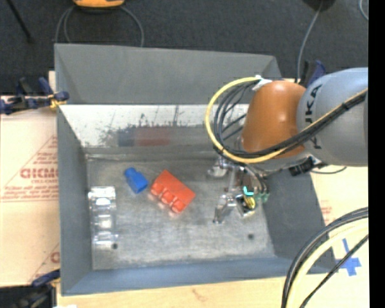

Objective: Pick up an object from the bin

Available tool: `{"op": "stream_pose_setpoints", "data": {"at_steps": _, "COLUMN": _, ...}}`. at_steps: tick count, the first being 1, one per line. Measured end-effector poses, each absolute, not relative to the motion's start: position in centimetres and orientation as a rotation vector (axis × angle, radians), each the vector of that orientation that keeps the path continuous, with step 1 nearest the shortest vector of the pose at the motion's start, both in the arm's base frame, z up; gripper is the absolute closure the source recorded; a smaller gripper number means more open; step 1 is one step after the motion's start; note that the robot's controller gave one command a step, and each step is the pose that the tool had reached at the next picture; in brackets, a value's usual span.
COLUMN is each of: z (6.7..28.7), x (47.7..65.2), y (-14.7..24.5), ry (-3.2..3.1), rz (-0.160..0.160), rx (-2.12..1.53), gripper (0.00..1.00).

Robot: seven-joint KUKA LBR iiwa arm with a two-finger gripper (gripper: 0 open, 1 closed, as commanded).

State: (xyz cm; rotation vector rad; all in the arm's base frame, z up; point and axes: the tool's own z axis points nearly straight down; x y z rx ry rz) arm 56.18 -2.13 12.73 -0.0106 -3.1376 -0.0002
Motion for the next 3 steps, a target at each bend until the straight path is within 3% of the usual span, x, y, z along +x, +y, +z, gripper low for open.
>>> {"op": "stream_pose_setpoints", "data": {"at_steps": 1, "z": 8.0, "x": 61.0, "y": 4.6, "ry": -3.150, "rz": 0.000, "rx": 0.085, "gripper": 0.00}}
{"op": "stream_pose_setpoints", "data": {"at_steps": 2, "z": 7.6, "x": 62.4, "y": 9.3, "ry": -3.133, "rz": 0.007, "rx": 0.392, "gripper": 0.00}}
{"op": "stream_pose_setpoints", "data": {"at_steps": 3, "z": 7.8, "x": 62.5, "y": 9.3, "ry": -3.138, "rz": 0.003, "rx": 0.389, "gripper": 1.00}}
